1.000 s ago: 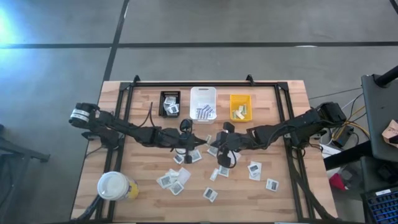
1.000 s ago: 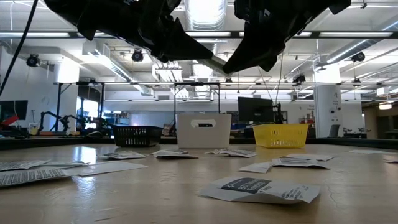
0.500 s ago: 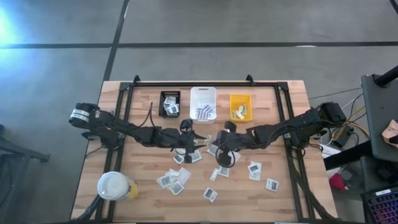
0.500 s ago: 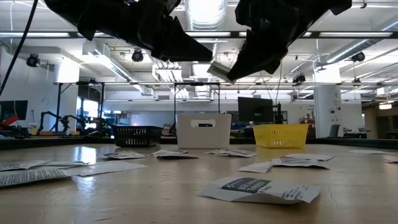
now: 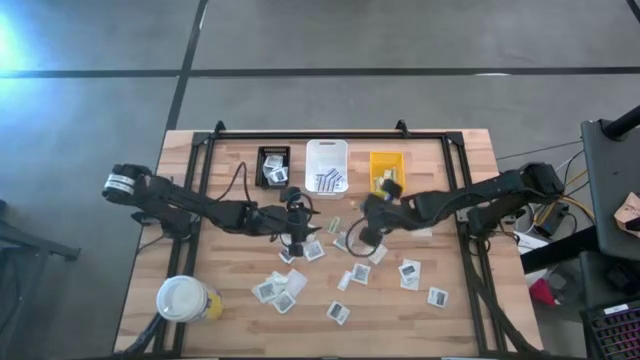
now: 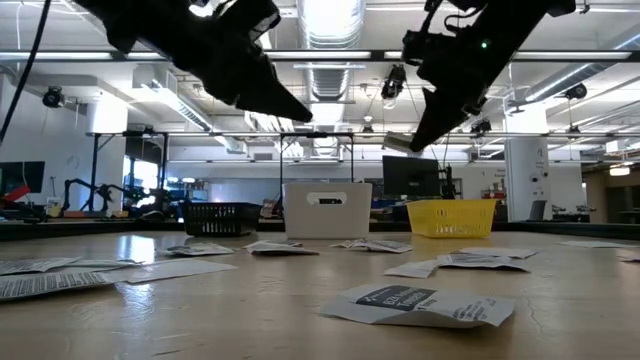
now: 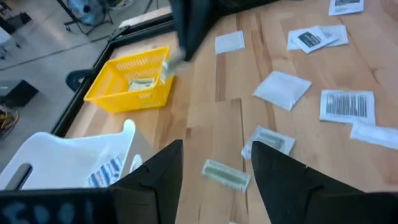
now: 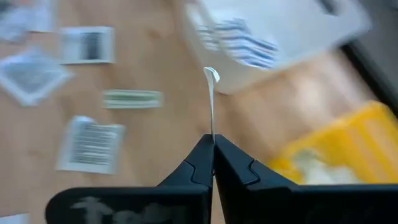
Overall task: Pick & Place First Aid Supplies
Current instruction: Put the green bandage into the yellow basket
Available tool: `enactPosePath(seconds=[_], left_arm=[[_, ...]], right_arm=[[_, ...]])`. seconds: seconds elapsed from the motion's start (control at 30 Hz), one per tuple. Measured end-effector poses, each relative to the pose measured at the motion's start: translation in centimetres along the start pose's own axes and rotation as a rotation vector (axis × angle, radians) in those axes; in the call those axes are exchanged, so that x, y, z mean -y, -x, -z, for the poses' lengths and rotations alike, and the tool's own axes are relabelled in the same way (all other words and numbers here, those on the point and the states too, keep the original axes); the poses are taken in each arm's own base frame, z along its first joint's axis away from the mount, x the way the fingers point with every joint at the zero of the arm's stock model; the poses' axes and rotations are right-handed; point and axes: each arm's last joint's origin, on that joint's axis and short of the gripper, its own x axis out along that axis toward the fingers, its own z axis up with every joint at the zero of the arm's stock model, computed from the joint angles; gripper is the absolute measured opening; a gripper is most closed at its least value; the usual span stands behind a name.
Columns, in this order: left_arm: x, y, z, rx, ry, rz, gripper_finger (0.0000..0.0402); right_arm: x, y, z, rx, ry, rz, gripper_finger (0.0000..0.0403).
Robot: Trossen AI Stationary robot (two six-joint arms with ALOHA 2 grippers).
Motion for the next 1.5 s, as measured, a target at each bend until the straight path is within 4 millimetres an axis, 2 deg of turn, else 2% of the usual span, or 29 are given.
enactPosePath(seconds=[0.27,0.47,0.7,0.97,1.27,1.5], left_arm=[[-1.2,2.9,-0.6,-0.044,0.021,0.009,0.0186],[-1.6,4.1,-0.1,-0.117,0.043,0.025,0.0186],[-1.5,4.2,0.5,-0.183,0.052,0.029,0.0186],[-1.4,4.4,1.3,-0.258,0.076,0.031,0.0186],[-1.4,4.5,1.6,-0.289,0.093,0.029,0.0186],[-1.4,4.5,1.6,-0.290,0.093,0.029,0.0186]], right_arm=[[5.0,0.4,-0.7,-0.045,-0.114,0.154,0.0008],[8.7,-0.6,-0.8,-0.116,-0.209,0.242,0.0008],[11.9,-2.8,-0.4,-0.256,-0.348,0.127,0.0008],[12.2,-4.9,0.2,-0.364,-0.345,0.029,0.0008],[11.8,-7.0,1.0,-0.445,-0.289,0.045,0.0008],[12.0,-7.4,1.1,-0.441,-0.238,0.109,0.0008]])
